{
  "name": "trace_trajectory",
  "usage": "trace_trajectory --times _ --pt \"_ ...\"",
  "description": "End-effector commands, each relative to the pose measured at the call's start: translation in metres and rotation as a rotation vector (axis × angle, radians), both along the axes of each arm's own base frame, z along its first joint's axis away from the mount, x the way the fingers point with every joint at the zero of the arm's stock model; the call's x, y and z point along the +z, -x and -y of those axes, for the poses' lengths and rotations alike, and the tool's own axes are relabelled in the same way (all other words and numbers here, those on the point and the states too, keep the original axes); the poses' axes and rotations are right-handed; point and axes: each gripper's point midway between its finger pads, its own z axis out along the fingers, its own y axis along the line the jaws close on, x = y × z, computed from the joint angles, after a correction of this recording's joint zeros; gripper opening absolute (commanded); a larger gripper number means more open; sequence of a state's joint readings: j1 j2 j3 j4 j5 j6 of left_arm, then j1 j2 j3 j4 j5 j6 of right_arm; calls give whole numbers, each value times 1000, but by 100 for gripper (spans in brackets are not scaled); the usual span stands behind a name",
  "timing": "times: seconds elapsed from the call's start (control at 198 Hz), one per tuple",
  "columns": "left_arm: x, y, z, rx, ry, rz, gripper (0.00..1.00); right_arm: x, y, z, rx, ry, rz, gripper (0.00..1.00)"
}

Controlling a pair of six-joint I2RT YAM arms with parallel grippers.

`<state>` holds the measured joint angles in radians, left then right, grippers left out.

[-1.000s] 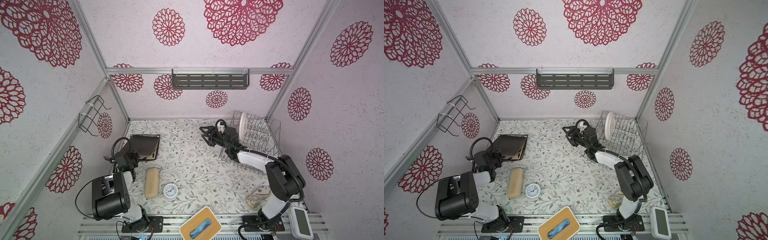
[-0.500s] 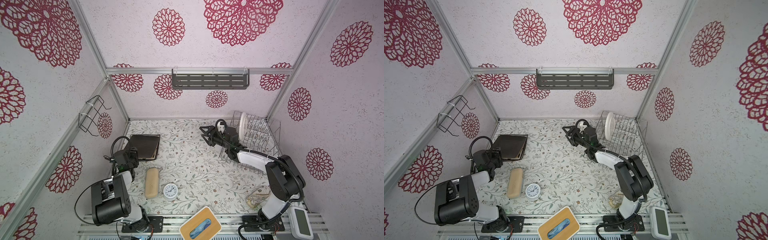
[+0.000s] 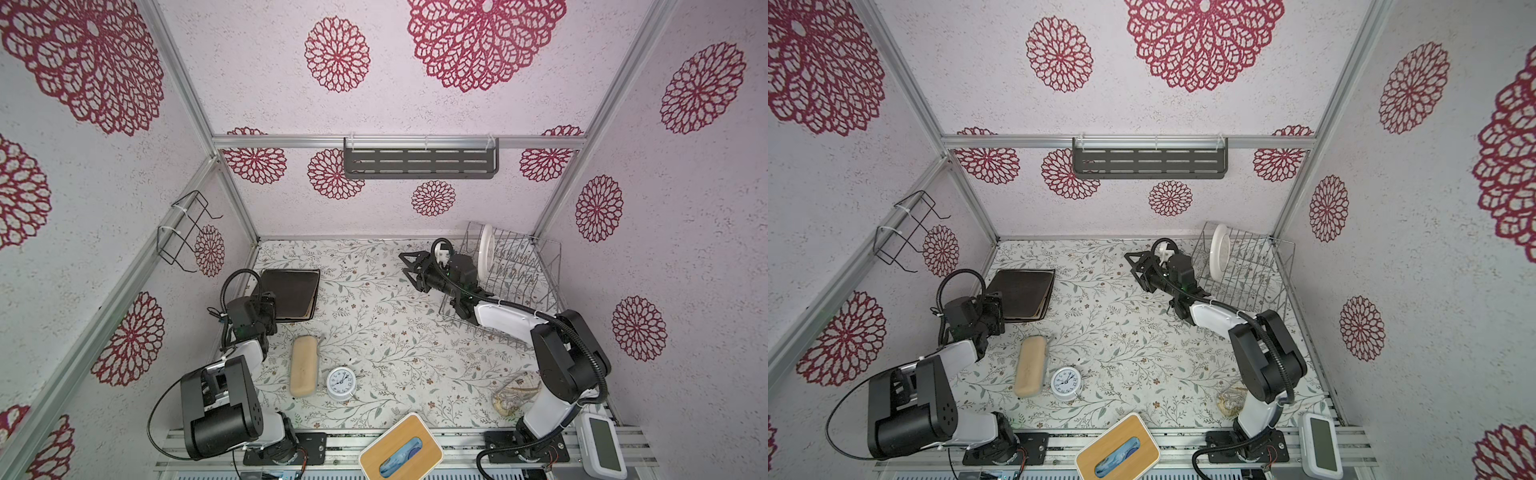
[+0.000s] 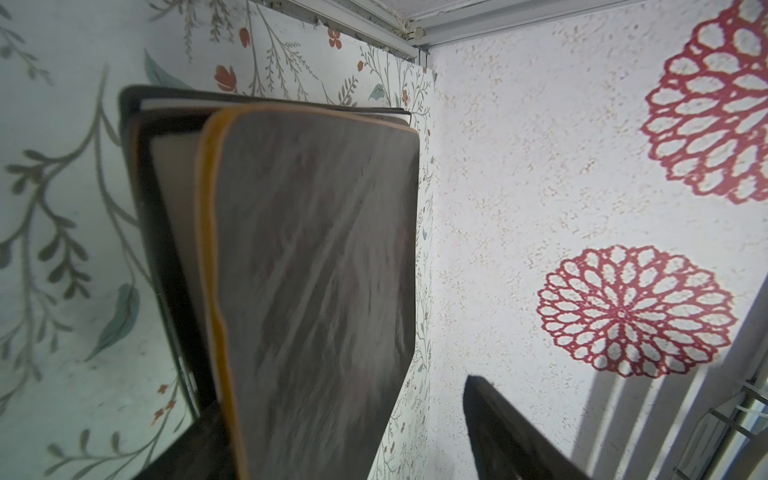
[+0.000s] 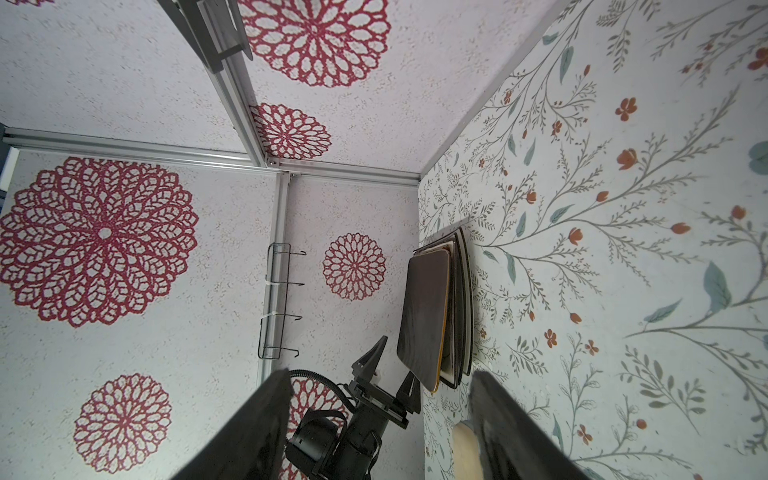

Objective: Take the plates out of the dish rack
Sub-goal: 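Open the left gripper to release the dark plate onto the stack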

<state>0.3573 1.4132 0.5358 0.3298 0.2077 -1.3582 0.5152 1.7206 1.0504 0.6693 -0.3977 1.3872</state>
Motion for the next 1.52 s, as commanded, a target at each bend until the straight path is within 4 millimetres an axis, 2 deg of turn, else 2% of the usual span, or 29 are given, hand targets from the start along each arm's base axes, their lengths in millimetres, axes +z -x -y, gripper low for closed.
trace_trajectory --times 0.0,0.662,1.112,1.512 --pt "27 -8 1 -24 -59 62 84 17 2 3 5 -30 55 71" --pt "20 3 2 -23 -74 13 94 19 5 5 6 -31 54 71" --pt "18 -4 6 -52 -57 10 99 19 4 5 6 -25 55 71" --pt "21 -3 8 -66 -63 3 98 22 7 7 2 -25 59 71"
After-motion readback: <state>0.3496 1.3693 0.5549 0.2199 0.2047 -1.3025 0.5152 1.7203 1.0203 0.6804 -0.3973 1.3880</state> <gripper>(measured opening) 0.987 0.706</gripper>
